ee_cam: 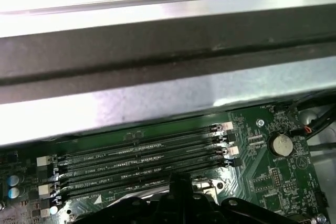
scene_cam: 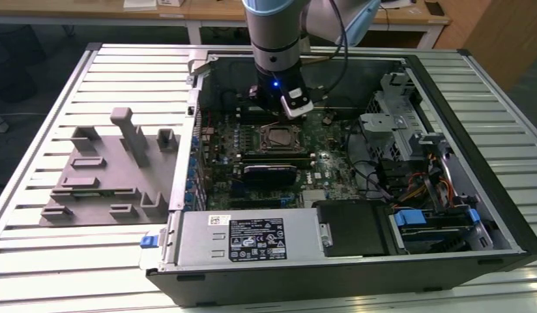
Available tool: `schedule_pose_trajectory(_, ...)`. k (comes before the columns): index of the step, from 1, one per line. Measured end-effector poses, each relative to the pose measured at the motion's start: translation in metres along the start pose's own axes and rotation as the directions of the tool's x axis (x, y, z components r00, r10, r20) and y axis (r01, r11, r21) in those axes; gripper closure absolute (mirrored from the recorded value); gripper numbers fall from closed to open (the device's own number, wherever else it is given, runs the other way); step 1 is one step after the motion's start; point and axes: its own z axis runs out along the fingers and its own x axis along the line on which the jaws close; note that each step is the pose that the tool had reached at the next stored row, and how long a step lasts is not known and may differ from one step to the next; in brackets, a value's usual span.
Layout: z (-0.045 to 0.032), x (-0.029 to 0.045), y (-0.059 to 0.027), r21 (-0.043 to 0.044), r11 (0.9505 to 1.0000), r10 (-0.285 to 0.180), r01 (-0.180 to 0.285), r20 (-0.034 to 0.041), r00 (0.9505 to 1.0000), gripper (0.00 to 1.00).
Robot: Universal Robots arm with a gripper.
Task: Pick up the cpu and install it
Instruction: 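Install the first cpu locking lever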
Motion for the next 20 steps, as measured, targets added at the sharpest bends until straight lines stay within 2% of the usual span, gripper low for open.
schedule_pose_trajectory(9, 0.0035, 0.0016, 0.0056, 0.0083, 0.9999, 0.008, -0.008, 0.0035, 1.0000, 0.89)
schedule_pose_trajectory(14, 0.0061, 0.0020, 0.0056, 0.0160, 0.9990, 0.040, -0.041, 0.0112, 0.9991, 0.89)
schedule_pose_trajectory(20, 0.0085, 0.0028, 0.0074, 0.0193, 0.9974, 0.069, -0.069, 0.0177, 0.9975, 0.89)
